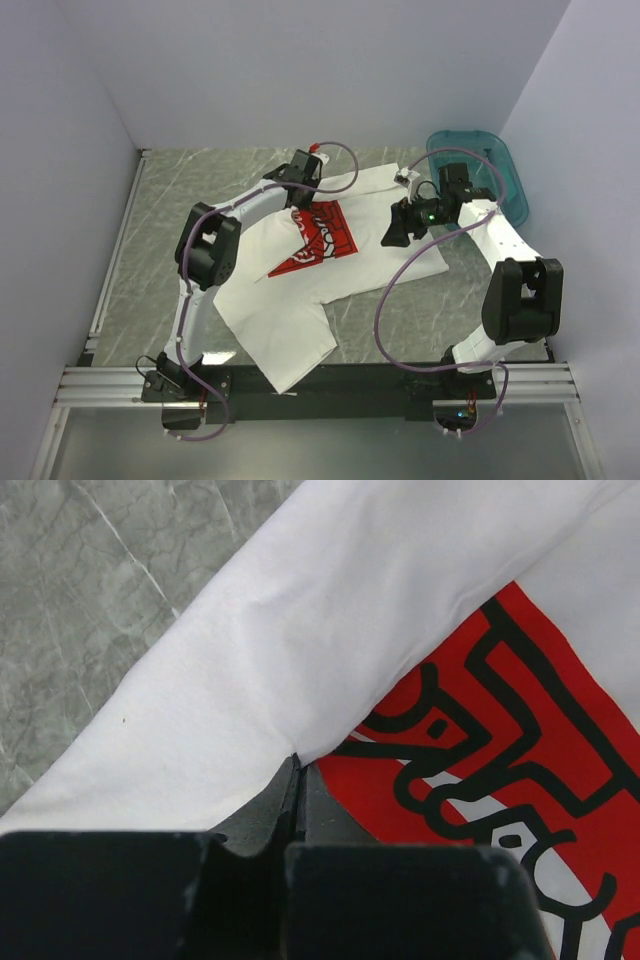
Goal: Fold and stack the t-shirts
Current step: Fold the tshirt
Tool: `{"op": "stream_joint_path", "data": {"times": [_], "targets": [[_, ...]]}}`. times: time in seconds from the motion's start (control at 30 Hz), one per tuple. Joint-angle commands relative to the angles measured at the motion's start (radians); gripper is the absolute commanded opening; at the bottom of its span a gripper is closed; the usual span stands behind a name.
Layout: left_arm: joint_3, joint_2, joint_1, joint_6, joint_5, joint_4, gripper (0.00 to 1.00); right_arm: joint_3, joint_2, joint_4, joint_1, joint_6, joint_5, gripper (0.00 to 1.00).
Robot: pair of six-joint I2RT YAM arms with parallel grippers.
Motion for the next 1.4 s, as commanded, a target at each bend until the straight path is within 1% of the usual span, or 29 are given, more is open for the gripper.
{"op": "stream_joint_path", "data": {"times": [0.0,0.07,0.1,0.17,0.2,0.23,0.3,0.43,0.53,0.63,0.67,0.7,0.73,0.8,0.83,0.87,0.9,0.93,0.97,1.0,1.03,1.07,1.1,1.13,1.2,1.23,1.3,1.33,1.37], "targets": [[-0.005,-0.062,-0.013,0.011,-0.002,0.029,0.02,0.010,0.004,-0.003,-0.011,-0.014,-0.019,0.75],[-0.001,-0.056,-0.013,0.011,-0.002,0.018,0.04,0.010,0.004,-0.004,-0.011,-0.014,-0.019,0.75],[0.004,-0.050,-0.014,0.011,-0.002,0.014,0.10,0.010,0.004,-0.004,-0.011,-0.014,-0.019,0.75],[0.007,-0.039,-0.014,0.011,0.000,0.002,0.13,0.010,0.002,-0.004,-0.011,-0.014,-0.019,0.75],[0.006,-0.037,-0.013,0.011,0.009,0.000,0.20,0.010,0.002,-0.006,-0.013,-0.014,-0.019,0.75],[0.002,-0.033,-0.014,0.011,0.018,-0.003,0.25,0.010,0.002,-0.004,-0.011,-0.015,-0.019,0.75],[0.009,-0.021,-0.014,0.011,0.059,-0.024,0.30,0.010,0.002,-0.003,-0.014,-0.014,-0.020,0.75],[0.021,0.001,-0.013,-0.001,0.148,-0.049,0.34,0.010,0.002,-0.007,-0.013,-0.017,-0.019,0.75],[0.021,-0.011,-0.013,-0.029,0.144,-0.035,0.34,0.008,-0.001,-0.006,-0.014,-0.017,-0.019,0.75],[-0.040,-0.105,-0.002,-0.078,0.124,0.032,0.36,0.007,-0.002,-0.004,-0.017,-0.018,-0.014,0.75],[-0.095,-0.179,0.012,-0.096,0.120,0.093,0.38,0.007,-0.004,-0.004,-0.017,-0.021,-0.014,0.75],[-0.125,-0.220,0.021,-0.115,0.123,0.122,0.43,0.007,-0.002,-0.003,-0.019,-0.021,-0.008,0.75],[-0.157,-0.299,0.033,-0.162,0.126,0.145,0.46,0.007,-0.004,0.001,-0.020,-0.021,-0.004,0.75],[-0.261,-0.378,0.082,-0.216,0.144,0.213,0.51,0.005,-0.007,0.005,-0.022,-0.021,0.013,0.75],[-0.301,-0.455,0.105,-0.277,0.152,0.236,0.52,0.000,-0.008,0.011,-0.022,-0.020,0.016,0.75],[-0.391,-0.494,0.160,-0.311,0.175,0.273,0.53,-0.001,-0.011,0.016,-0.023,-0.021,0.021,0.75],[-0.440,-0.531,0.193,-0.380,0.182,0.294,0.53,-0.001,-0.013,0.017,-0.023,-0.021,0.021,0.75],[-0.491,-0.603,0.231,-0.411,0.208,0.313,0.53,-0.001,-0.014,0.019,-0.023,-0.018,0.022,0.75],[-0.593,-0.635,0.310,-0.443,0.224,0.330,0.52,-0.001,-0.011,0.019,-0.025,-0.017,0.022,0.75],[-0.640,-0.666,0.352,-0.495,0.248,0.368,0.52,0.000,-0.011,0.019,-0.025,-0.015,0.022,0.75],[-0.681,-0.710,0.431,-0.520,0.250,0.376,0.51,0.002,-0.010,0.019,-0.023,-0.015,0.019,0.75],[-0.742,-0.723,0.472,-0.544,0.244,0.382,0.48,0.003,-0.008,0.019,-0.025,-0.014,0.019,0.75],[-0.763,-0.729,0.509,-0.605,0.242,0.379,0.47,0.003,-0.008,0.020,-0.025,-0.012,0.019,0.75],[-0.781,-0.725,0.579,-0.638,0.242,0.373,0.46,0.002,-0.007,0.021,-0.026,-0.012,0.021,0.75],[-0.784,-0.703,0.639,-0.728,0.277,0.370,0.44,0.000,-0.010,0.022,-0.025,-0.012,0.026,0.75],[-0.783,-0.671,0.694,-0.753,0.338,0.374,0.44,-0.003,-0.010,0.022,-0.025,-0.012,0.026,0.75],[-0.780,-0.634,0.734,-0.802,0.394,0.393,0.45,-0.006,-0.013,0.025,-0.026,-0.012,0.032,0.75],[-0.774,-0.599,0.760,-0.811,0.444,0.426,0.45,-0.007,-0.013,0.027,-0.028,-0.014,0.032,0.75],[-0.769,-0.582,0.771,-0.816,0.465,0.442,0.45,-0.007,-0.011,0.027,-0.029,-0.014,0.029,0.75]]}}
